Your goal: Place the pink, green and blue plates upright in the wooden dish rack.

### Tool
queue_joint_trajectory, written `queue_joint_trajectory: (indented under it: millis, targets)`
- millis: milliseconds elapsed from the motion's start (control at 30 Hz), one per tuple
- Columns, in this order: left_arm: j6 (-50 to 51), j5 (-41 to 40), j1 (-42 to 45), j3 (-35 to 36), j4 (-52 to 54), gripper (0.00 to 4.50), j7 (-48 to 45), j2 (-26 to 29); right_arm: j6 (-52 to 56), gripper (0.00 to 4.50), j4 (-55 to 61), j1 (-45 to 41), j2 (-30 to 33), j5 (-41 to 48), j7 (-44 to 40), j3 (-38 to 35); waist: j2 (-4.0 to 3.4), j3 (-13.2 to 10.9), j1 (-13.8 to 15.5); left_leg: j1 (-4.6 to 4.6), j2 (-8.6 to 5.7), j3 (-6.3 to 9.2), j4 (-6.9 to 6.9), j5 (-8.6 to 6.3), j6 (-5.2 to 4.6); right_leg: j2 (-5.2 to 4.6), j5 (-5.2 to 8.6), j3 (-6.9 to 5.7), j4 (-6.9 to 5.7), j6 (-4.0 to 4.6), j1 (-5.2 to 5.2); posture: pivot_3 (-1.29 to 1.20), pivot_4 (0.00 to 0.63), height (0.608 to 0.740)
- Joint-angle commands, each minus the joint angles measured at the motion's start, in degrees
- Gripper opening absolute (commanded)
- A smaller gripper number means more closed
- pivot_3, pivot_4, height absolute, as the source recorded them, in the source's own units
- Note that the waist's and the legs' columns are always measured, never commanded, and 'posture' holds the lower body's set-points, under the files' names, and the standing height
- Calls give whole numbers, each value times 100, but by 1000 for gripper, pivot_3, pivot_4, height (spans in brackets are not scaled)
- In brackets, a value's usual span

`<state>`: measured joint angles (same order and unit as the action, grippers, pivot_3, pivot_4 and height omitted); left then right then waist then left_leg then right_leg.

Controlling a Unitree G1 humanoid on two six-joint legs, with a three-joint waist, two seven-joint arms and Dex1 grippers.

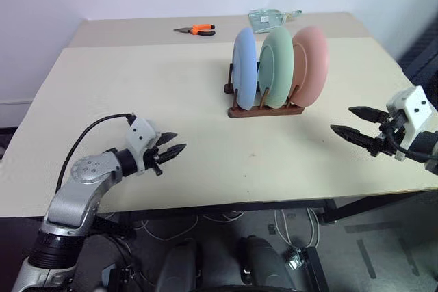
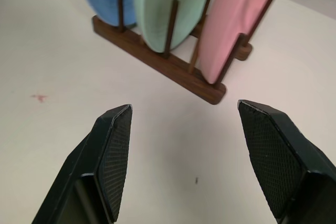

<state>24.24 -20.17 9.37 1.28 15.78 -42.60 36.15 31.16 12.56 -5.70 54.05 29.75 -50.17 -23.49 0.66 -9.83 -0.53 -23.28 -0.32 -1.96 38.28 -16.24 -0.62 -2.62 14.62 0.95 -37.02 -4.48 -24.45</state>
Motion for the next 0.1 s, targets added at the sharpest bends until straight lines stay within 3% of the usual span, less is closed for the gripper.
queue_joint_trajectory:
  millis: [33,100]
  targets:
    - [-147,-5,-26,258,94,1933,1,77,-315,3270,27,38,-24,-145,-67,-15,1,0,16,-1,0,0,0,0,0,-1,0,-1,1,0,0,0,150,740]
    - [-168,20,-41,267,86,1933,13,64,-391,3270,-33,-40,-49,-191,-64,92,1,0,12,-2,-1,0,0,0,0,-2,0,-1,2,-1,0,0,150,740]
